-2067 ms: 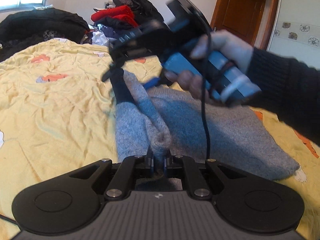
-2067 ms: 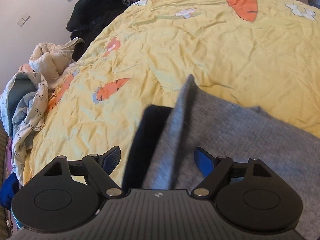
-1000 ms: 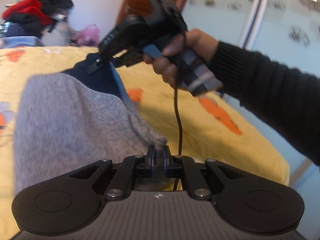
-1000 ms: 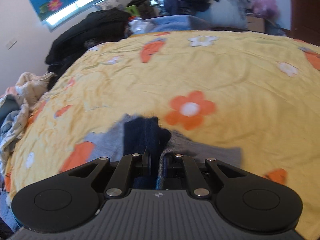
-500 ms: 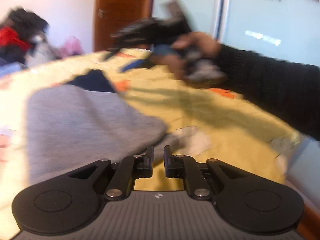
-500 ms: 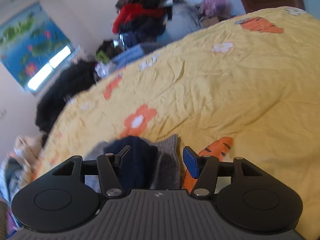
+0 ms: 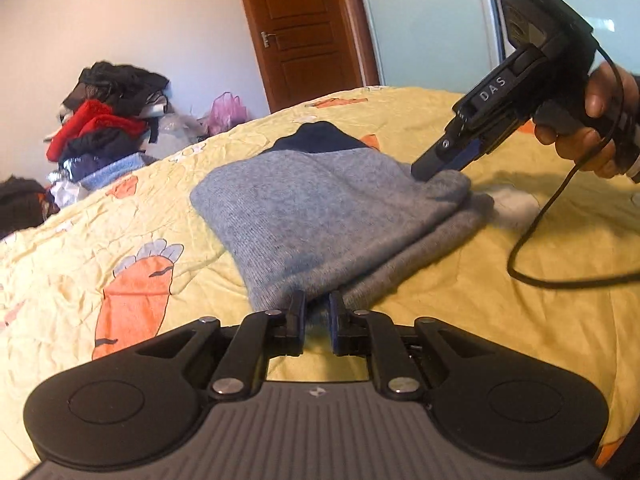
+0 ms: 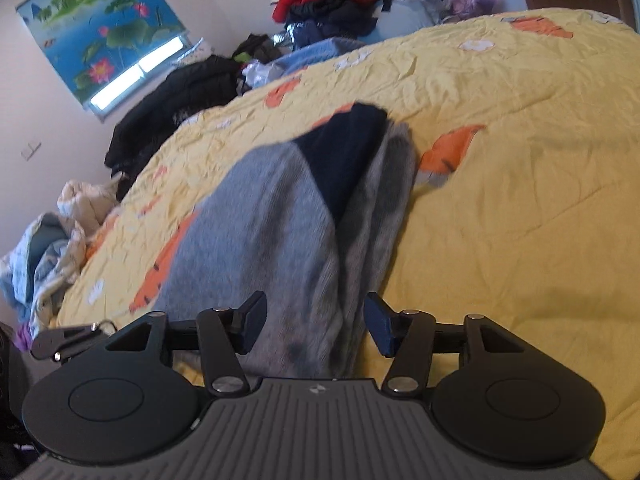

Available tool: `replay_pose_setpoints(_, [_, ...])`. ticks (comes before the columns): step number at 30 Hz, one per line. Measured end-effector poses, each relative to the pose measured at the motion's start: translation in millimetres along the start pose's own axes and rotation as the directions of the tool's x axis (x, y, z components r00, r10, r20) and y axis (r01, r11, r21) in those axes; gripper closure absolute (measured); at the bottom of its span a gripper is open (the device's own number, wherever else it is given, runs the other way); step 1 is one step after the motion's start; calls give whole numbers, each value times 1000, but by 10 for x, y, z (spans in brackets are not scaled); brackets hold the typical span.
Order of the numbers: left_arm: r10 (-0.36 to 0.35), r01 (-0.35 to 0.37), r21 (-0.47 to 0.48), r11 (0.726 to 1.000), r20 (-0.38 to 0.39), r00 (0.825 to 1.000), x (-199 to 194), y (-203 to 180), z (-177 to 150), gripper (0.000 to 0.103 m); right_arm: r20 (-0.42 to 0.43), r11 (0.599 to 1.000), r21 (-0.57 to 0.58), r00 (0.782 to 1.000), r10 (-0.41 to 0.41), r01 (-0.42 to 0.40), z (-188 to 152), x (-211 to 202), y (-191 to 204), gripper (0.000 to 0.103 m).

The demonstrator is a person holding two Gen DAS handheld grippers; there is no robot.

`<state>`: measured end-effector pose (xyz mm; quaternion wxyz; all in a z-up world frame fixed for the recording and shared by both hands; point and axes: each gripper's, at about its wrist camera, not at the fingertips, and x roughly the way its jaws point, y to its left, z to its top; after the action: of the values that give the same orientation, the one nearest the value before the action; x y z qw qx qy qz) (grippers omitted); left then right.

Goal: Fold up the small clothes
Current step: 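Fold the lifted end over with the right gripper and press it down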

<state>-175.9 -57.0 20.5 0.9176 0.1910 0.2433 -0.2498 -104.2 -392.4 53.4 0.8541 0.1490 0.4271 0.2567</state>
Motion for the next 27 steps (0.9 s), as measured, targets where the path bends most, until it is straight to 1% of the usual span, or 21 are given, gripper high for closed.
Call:
replay_pose_setpoints(1, [-2, 2, 8, 1000, 10, 1000, -41, -12, -2, 76, -10, 1000, -12, 1000, 1, -1, -31, 5, 27, 49])
replay_pose_setpoints(2, [1, -1, 13, 1000, 21, 1000, -11, -28, 15, 71, -16, 1000, -23, 1000, -3, 3, -56, 4, 58, 49])
replay_pose_setpoints(3, [0, -1, 18, 1000, 36, 999, -26, -43, 17, 61, -15, 999, -31, 1000, -18, 18, -69, -5, 82, 54])
replay_pose_setpoints(4, [-1, -1, 26, 1000, 54, 999, -65, -41, 12, 51, -14, 999, -34, 999, -35, 34, -70, -10, 93, 60])
replay_pose_setpoints(5, [7, -10, 34, 999, 79, 997, -105, -65, 15, 44, -11, 999, -28, 999, -43, 43, -62, -19, 82, 64])
replay_pose_setpoints(6, [17, -21, 41, 999, 104, 994, -135, -65, 2, 35, -8, 999, -23, 999, -40, 40, -61, -31, 75, 74])
replay_pose_setpoints(7, [29, -35, 48, 998, 119, 992, -142, -71, -10, 33, -4, 999, -18, 1000, -27, 27, -62, -41, 49, 82])
replay_pose_setpoints(9, [57, -65, 76, 995, 107, 993, -78, -99, -14, 33, -8, 1000, -13, 1000, -9, 9, -75, -38, 30, 83])
replay_pose_setpoints(11, [83, -90, 80, 993, 95, 992, 26, -95, -16, 33, -34, 1000, -2, 999, -5, 5, -77, -2, 17, 83])
replay_pose_setpoints(12, [90, -95, 63, 993, 82, 993, 73, -67, -3, 33, -43, 1000, 10, 999, 11, -10, -73, 6, 12, 82])
replay_pose_setpoints(14, [102, -102, 3, 995, 55, 993, 151, 22, 25, 33, -50, 999, 26, 998, 32, -31, -61, 0, 20, 77])
replay_pose_setpoints(15, [104, -103, -30, 994, 43, 994, 179, 72, 38, 33, -52, 999, 29, 998, 35, -34, -54, -6, 26, 72])
replay_pose_setpoints(16, [108, -106, -58, 993, 35, 994, 199, 112, 45, 36, -53, 999, 26, 998, 38, -37, -46, -6, 42, 69])
replay_pose_setpoints(17, [109, -106, -75, 992, 29, 994, 221, 136, 51, 42, -56, 999, 21, 998, 37, -36, -47, -2, 52, 68])
replay_pose_setpoints(18, [107, -105, -88, 991, 19, 994, 245, 151, 60, 55, -60, 999, 17, 998, 33, -32, -46, 12, 61, 68])
replay_pose_setpoints(19, [96, -95, -105, 990, 11, 995, 258, 164, 70, 76, -63, 1000, 13, 998, 27, -26, -49, 28, 66, 68])
replay_pose_setpoints(20, [87, -85, -126, 988, 8, 996, 270, 177, 79, 87, -67, 1000, 6, 998, 20, -20, -53, 50, 70, 72])
replay_pose_setpoints(21, [89, -87, -143, 986, 8, 996, 273, 188, 86, 90, -72, 1000, -11, 997, 13, -14, -56, 70, 83, 88])
replay_pose_setpoints(23, [108, -104, -150, 983, 12, 994, 244, 203, 92, 93, -59, 999, -32, 998, 6, -8, -60, 39, 117, 88])
replay_pose_setpoints(25, [81, -78, -147, 986, 12, 997, 175, 245, 62, 93, -44, 998, -56, 999, 11, -13, -69, -84, 164, 89])
replay_pose_setpoints(27, [80, -80, -122, 989, -10, 997, 166, 233, -6, 93, -48, 999, -43, 999, 1, -3, -117, -171, 126, 89])
